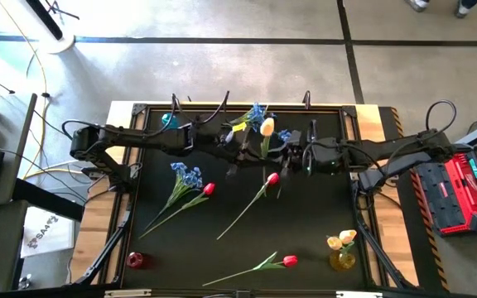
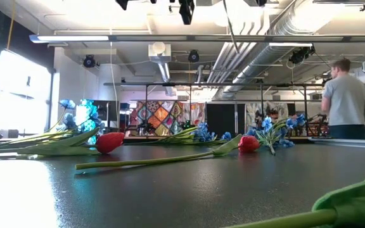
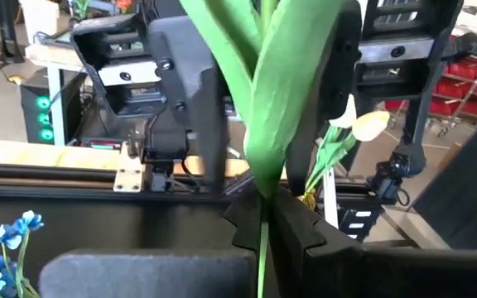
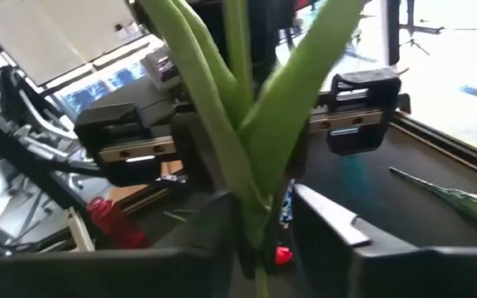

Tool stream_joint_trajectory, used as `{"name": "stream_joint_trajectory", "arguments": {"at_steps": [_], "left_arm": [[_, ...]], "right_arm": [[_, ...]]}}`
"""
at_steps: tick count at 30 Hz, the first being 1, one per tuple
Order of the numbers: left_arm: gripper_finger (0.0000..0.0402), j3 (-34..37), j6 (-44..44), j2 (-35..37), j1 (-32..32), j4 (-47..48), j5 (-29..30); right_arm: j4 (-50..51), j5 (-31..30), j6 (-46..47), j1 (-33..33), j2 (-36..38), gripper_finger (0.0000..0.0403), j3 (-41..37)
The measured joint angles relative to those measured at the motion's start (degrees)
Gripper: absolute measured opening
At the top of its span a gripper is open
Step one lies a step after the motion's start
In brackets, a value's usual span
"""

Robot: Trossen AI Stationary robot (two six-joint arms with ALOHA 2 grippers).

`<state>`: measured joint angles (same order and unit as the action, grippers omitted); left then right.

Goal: Sort flowers into vase by color
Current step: Put the light yellow tulip into the yellow vase

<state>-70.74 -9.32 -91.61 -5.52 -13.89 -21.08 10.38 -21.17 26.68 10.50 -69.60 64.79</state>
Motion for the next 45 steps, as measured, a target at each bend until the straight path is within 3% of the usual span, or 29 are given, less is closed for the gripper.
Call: {"name": "stream_joint_trajectory", "arguments": {"at_steps": [5, 13, 21, 26, 33, 45], "left_arm": [[0.0, 0.0, -0.02, 0.0, 0.02, 0.66, -0.47], [0.0025, 0.04, -1.49, 0.0, 0.02, 2.09, -0.39], [0.0086, 0.04, -1.53, 0.0, 0.0, 6.84, -0.21], [0.0102, 0.04, -1.53, 0.0, 0.0, 7.74, 0.83], [0.0103, 0.04, -1.56, 0.0, -0.07, 8.03, 0.85], [0.0103, 0.04, -2.05, 0.0, -0.07, 8.13, 6.63]], "right_arm": [[0.42, 2.07, -0.78, 0.0, 0.0, 0.0011, 0.0], [3.86, 3.19, 0.67, 0.23, 0.54, 0.0004, 0.08], [23.96, 3.65, 5.44, 1.13, 3.24, 0.0002, 5.96], [38.59, 1.93, 6.35, 3.03, 3.78, 0.0001, 13.11], [56.09, -5.51, 13.91, 8.55, 4.64, 0.0001, 19.08], [60.97, -14.63, 23.89, 25.75, 8.97, 0.0, 17.51]]}}
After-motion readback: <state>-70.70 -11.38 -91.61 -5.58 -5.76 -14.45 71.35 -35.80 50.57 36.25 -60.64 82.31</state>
